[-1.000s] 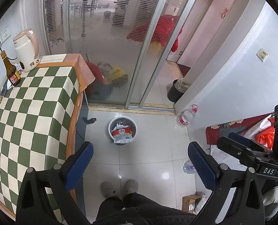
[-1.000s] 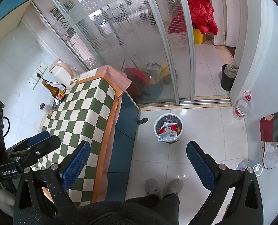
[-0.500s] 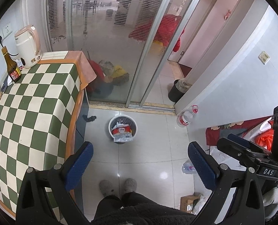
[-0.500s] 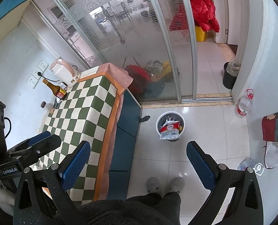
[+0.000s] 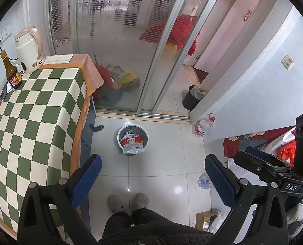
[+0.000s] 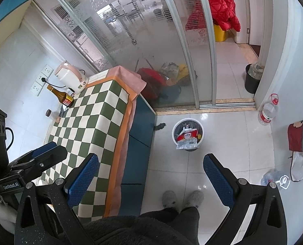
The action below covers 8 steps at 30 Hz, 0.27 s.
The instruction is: Collect trash
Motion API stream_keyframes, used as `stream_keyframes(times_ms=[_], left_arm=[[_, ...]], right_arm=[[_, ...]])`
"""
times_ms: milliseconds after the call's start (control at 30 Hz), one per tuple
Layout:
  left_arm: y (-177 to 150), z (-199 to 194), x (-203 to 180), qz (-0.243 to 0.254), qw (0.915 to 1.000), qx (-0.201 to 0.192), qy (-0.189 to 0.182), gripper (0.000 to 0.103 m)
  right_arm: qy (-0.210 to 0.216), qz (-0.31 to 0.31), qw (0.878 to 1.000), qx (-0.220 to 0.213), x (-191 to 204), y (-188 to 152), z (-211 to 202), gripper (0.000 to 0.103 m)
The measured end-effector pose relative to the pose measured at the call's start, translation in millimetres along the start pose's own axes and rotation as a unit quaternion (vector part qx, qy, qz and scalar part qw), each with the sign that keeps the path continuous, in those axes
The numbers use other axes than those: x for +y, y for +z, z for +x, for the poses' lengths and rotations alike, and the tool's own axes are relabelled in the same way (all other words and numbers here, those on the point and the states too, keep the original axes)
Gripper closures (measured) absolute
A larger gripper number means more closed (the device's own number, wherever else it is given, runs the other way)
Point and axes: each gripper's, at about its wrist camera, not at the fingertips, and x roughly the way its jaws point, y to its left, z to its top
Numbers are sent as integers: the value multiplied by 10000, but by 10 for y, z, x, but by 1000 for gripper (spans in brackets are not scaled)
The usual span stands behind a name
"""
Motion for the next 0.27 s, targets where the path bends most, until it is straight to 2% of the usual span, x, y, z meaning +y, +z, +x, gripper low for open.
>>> stream_keyframes(times_ms=[267], left_arm=[[6, -25, -3, -22, 10000, -63, 57, 0]], right_arm=[[-2, 3, 10000, 1, 0, 3, 6, 0]])
